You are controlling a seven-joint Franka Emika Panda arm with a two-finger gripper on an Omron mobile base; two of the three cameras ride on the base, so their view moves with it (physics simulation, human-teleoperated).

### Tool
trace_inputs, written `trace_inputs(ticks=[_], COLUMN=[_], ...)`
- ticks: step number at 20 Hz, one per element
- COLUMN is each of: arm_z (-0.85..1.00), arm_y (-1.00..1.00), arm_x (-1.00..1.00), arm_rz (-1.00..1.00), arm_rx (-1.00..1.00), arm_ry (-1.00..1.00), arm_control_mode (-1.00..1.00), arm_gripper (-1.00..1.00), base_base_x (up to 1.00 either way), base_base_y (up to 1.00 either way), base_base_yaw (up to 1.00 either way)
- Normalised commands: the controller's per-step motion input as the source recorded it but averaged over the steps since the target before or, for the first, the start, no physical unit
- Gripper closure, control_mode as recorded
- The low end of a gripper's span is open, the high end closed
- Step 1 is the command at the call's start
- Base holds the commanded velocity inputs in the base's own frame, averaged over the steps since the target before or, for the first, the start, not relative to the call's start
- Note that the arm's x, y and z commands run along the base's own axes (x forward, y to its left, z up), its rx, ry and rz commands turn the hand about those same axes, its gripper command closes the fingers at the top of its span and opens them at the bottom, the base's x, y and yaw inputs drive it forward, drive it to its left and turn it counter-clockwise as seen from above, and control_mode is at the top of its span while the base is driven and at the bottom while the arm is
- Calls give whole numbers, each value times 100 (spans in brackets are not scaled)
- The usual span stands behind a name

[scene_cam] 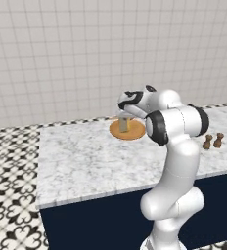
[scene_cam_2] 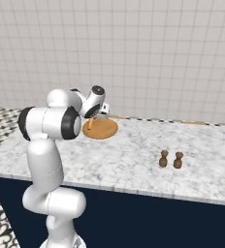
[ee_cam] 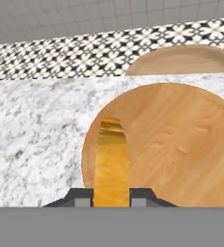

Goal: Start the toaster. Once the lever pops up, take the bread to the plate on the dining counter.

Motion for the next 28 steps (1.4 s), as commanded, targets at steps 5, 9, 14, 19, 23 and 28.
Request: trace_inputs(ticks=[5, 9, 14, 19, 23, 28], arm_z=[0, -1, 0, 0, 7, 36], arm_y=[0, -15, -37, -40, -26, 12], arm_x=[7, 0, 0, 0, -23, -41], arm_rz=[0, 0, 0, -2, -7, -10], arm_rx=[0, 0, 0, -1, -6, -12], arm_ry=[0, -2, -4, -2, 0, 0], arm_control_mode=[-100, -100, -100, -100, -100, -100], arm_gripper=[-100, -100, -100, -100, -100, -100], base_base_x=[0, 0, 0, 0, 0, 0], base_base_y=[0, 0, 0, 0, 0, 0], base_base_yaw=[0, 0, 0, 0, 0, 0])
